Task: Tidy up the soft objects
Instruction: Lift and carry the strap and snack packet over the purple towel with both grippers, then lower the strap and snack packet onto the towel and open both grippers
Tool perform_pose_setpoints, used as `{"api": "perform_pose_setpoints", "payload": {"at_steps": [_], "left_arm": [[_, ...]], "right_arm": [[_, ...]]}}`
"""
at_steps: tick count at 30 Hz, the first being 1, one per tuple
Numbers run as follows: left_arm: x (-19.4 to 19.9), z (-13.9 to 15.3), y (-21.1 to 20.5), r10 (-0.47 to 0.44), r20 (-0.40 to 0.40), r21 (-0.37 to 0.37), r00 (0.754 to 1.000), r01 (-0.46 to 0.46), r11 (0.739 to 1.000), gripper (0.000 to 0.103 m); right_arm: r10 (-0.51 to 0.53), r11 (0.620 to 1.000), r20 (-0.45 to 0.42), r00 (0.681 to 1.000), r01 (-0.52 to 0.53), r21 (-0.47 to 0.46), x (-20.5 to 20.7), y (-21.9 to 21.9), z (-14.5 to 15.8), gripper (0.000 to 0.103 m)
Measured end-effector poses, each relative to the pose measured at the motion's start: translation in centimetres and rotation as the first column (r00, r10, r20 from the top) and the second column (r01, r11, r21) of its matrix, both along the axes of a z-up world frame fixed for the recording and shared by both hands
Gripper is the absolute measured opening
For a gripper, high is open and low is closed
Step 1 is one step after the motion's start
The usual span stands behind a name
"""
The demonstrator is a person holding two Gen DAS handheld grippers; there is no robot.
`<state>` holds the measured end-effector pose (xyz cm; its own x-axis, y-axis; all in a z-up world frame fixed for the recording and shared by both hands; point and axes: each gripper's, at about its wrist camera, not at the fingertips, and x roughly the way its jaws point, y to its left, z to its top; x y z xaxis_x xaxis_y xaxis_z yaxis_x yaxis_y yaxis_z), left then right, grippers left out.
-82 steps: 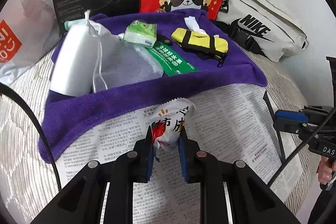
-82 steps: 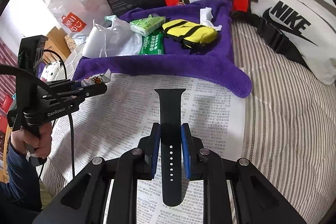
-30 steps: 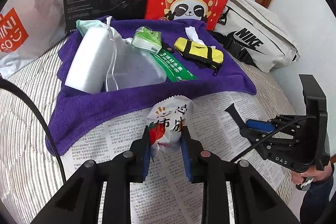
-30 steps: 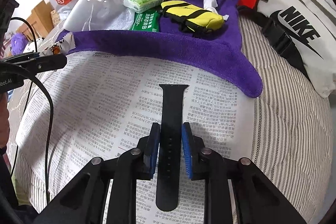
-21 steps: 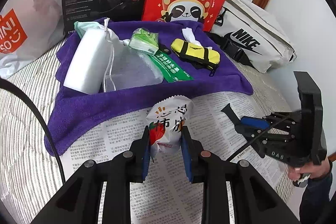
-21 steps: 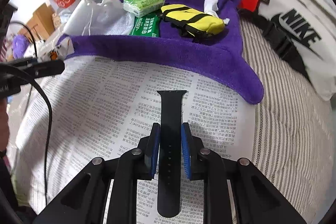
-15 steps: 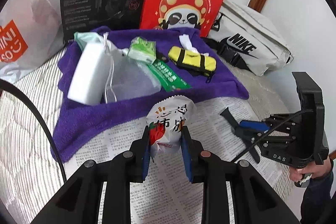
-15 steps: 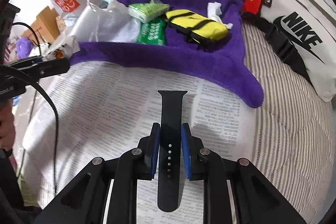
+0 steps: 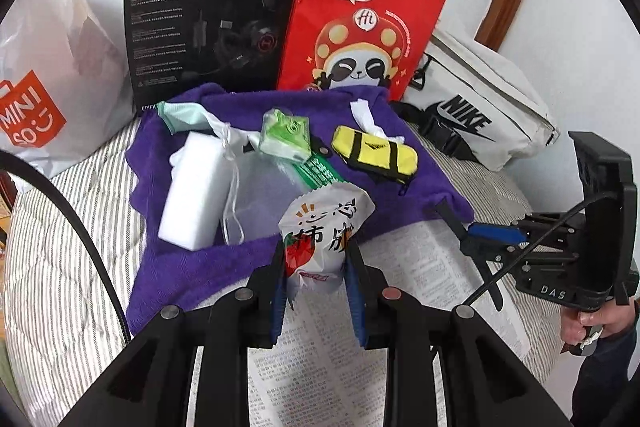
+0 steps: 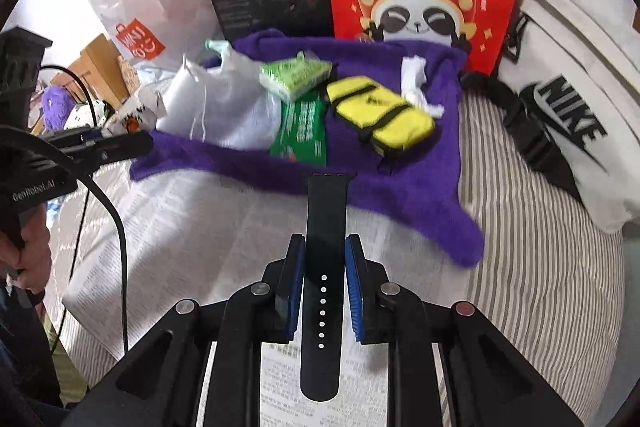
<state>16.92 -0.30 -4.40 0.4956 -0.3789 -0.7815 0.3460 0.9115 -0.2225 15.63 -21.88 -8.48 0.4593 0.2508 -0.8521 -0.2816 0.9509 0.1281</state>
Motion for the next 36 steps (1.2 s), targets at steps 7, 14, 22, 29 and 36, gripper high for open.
{"api": "perform_pose_setpoints", "payload": {"at_steps": [7,14,22,29,36], "left_arm": [[1.9,0.0,0.1,0.015,-0.005,0.005,1.0,-0.015,1.0,0.025],[4.0,-0.2,0.5,0.035,-0.015,0.015,0.999,-0.034,0.999,0.025],[6.5,-1.2,0.8,0.052,-0.046,0.013,0.998,-0.052,0.999,0.025],[8.7,-2.3,0.7,0.069,-0.068,0.017,0.995,-0.068,0.998,0.025],[9.8,-3.5,1.2,0.078,-0.09,0.036,0.993,-0.075,0.997,0.025]], "right_arm": [[0.011,1.0,0.027,1.0,-0.012,0.027,3.2,0.6,1.2,0.02],[0.062,0.998,0.061,0.996,-0.062,0.009,7.3,2.0,2.3,0.02],[0.15,0.988,0.063,0.987,-0.148,-0.037,11.8,4.4,1.0,0.02],[0.216,0.974,0.044,0.975,-0.213,-0.072,13.5,6.3,-1.2,0.02],[0.26,0.961,-0.015,0.965,-0.261,-0.088,13.7,7.2,-4.0,0.02]]}}
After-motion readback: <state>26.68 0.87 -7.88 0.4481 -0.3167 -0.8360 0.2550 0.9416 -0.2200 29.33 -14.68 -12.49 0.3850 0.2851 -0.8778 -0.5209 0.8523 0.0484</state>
